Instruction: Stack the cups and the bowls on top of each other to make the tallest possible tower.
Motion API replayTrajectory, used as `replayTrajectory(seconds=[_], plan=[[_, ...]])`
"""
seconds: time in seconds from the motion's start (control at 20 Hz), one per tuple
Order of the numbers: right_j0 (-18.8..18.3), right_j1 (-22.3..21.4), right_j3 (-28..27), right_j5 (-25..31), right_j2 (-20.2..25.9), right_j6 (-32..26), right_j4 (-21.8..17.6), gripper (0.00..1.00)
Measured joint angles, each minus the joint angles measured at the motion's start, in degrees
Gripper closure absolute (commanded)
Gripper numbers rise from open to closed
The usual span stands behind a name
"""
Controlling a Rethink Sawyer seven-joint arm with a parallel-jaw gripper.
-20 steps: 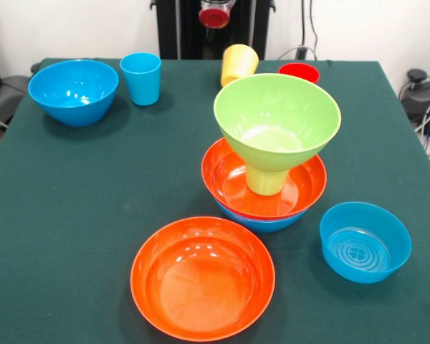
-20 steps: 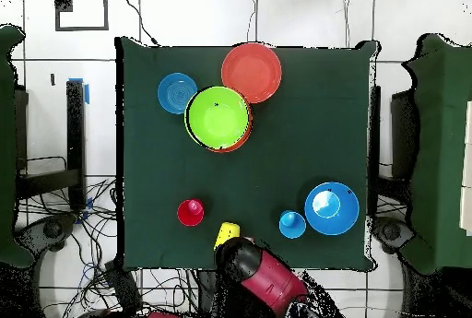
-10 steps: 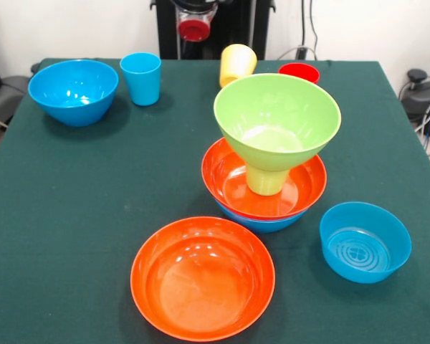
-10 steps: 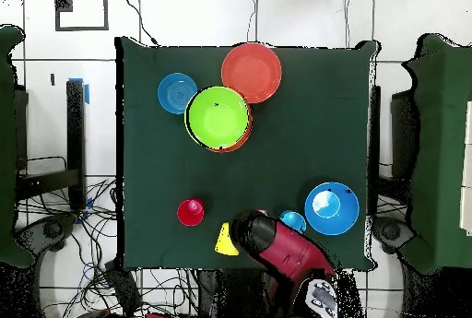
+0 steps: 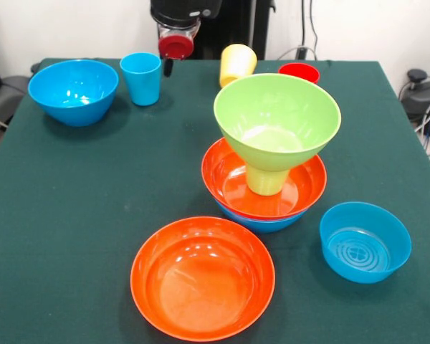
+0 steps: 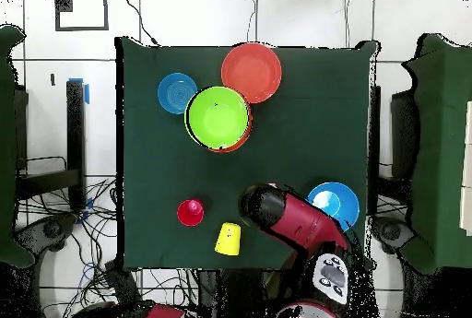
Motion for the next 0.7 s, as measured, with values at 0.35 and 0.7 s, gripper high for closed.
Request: replayTrajectory(seconds=[0.35, 0.7], plan=[[0.17, -0.42, -2.48, 3.71, 0.0, 0.0, -0.18, 1.0], [1.4, -0.63, -3.44, 7.44, 0.0, 0.0, -0.19, 1.0]])
